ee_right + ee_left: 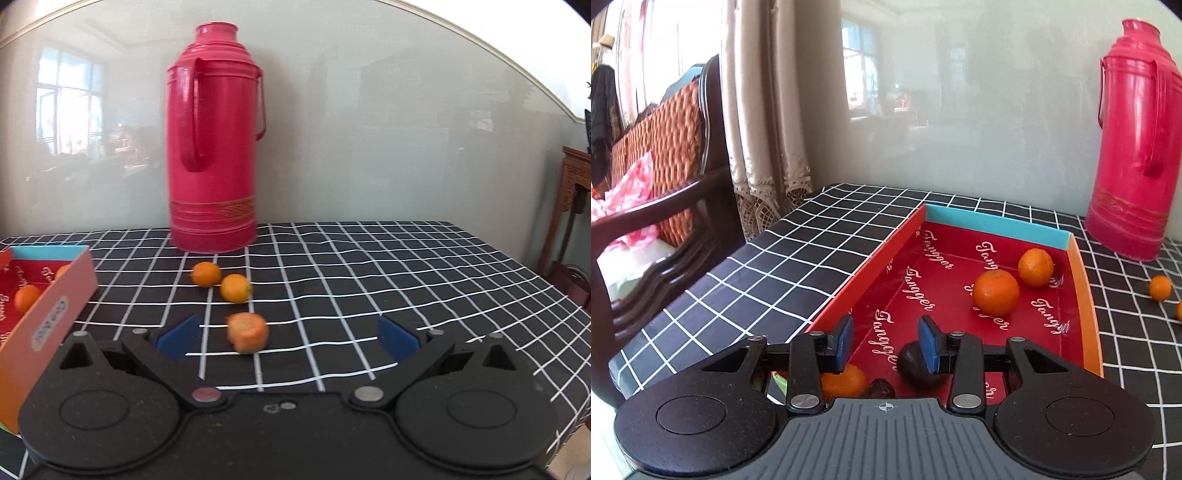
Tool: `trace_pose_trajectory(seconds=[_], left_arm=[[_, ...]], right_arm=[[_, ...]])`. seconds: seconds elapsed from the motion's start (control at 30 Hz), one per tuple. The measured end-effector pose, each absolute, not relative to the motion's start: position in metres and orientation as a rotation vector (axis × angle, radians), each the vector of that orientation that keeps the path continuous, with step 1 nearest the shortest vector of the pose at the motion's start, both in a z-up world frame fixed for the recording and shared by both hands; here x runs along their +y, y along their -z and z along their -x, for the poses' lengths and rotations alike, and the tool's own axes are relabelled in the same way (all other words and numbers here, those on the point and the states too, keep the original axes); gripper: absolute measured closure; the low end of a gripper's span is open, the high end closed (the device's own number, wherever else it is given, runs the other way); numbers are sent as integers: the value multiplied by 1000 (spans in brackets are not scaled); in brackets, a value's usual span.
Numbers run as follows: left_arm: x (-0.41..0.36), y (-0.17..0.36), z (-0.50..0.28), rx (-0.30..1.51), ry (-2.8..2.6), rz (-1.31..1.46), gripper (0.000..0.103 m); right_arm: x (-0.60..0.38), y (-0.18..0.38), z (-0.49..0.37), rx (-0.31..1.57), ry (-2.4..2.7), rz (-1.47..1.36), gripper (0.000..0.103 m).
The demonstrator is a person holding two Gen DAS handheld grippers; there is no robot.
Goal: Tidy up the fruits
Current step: 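Reach the right tool to the orange carrot chunk and close on it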
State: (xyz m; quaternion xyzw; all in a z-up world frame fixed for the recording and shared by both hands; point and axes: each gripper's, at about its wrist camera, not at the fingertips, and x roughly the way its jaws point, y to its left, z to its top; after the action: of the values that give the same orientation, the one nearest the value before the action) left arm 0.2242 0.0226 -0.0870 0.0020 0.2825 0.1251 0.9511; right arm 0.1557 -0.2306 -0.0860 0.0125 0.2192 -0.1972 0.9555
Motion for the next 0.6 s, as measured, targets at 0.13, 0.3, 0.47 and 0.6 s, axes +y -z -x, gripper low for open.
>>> trace_pose_trajectory(seconds=[0.13, 0.3, 0.47, 0.6], left_arm=[[28, 82, -219, 558, -233, 14, 42], [30, 70, -203, 508, -246, -14, 17], [41, 58, -179, 452, -246, -11, 11], [53, 61, -163, 440, -267, -28, 6]], right_arm=[[-226, 85, -157, 446, 382, -24, 6], [-227, 85, -161, 458, 362, -48, 6], [-226, 91, -174, 483, 348, -63, 6], [-226, 96, -184, 511, 335, -78, 6]])
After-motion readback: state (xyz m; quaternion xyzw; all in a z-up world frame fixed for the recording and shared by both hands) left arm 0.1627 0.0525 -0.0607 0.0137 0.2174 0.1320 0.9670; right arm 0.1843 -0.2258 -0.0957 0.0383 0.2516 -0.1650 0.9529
